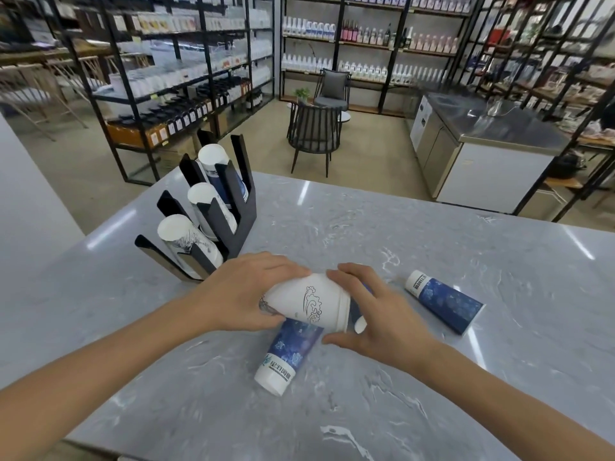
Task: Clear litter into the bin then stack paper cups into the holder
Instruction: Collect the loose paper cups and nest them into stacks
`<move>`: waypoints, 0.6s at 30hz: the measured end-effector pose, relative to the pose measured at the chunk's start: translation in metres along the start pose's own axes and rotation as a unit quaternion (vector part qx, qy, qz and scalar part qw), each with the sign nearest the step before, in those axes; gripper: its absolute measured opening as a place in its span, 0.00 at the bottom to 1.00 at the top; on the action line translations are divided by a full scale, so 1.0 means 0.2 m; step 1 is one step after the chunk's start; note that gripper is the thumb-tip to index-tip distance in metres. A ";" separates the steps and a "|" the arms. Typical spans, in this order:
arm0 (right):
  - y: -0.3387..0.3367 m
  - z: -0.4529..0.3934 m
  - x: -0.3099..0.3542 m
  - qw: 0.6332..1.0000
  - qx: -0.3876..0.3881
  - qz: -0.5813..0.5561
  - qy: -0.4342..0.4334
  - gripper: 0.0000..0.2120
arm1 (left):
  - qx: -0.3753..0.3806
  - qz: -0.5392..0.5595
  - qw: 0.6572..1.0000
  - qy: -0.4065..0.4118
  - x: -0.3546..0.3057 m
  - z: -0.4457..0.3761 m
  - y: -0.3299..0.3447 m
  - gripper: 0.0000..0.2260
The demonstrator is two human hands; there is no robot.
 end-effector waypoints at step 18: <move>0.28 -0.44 0.40 0.976 0.016 -0.084 -0.202 0.35 | -0.028 0.103 0.983 -0.152 0.37 0.55 -0.01 0.36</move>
Point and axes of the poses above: each hand's wrist, its own z-axis away from the middle knuckle, its own y-axis out of the palm, x = y × z, the point moved 1 cm from there along -z, towards the middle knuckle
